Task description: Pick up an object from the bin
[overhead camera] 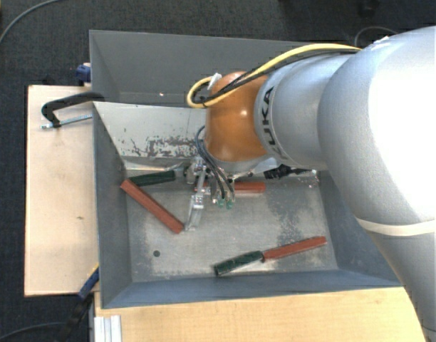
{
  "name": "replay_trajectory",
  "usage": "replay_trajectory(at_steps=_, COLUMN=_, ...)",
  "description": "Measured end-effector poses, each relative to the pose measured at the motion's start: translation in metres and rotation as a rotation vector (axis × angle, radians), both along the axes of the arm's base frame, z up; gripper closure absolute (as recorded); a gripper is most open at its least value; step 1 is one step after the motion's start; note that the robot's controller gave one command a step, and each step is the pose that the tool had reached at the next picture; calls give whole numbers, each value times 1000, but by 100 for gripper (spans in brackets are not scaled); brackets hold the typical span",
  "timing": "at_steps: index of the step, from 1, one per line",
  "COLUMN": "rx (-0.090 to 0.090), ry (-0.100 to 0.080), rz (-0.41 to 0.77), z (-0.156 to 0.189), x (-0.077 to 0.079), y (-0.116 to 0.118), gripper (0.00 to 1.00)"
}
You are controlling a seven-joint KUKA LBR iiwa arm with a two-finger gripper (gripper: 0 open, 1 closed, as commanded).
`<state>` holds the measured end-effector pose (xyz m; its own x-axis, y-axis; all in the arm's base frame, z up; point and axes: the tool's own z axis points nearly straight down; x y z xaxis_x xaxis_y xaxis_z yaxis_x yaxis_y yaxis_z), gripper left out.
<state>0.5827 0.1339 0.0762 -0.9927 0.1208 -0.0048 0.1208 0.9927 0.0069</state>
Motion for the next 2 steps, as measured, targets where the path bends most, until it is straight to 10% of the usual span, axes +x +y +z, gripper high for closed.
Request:
replay_trajectory(at_steps=1, rx=-8, ry=1, rz=210, z=7, x=6, y=-71, gripper=0)
replay_trajectory(at_steps=2, rx=-4, ry=0, rz=118, z=-4, x=13, y=-97, gripper=0)
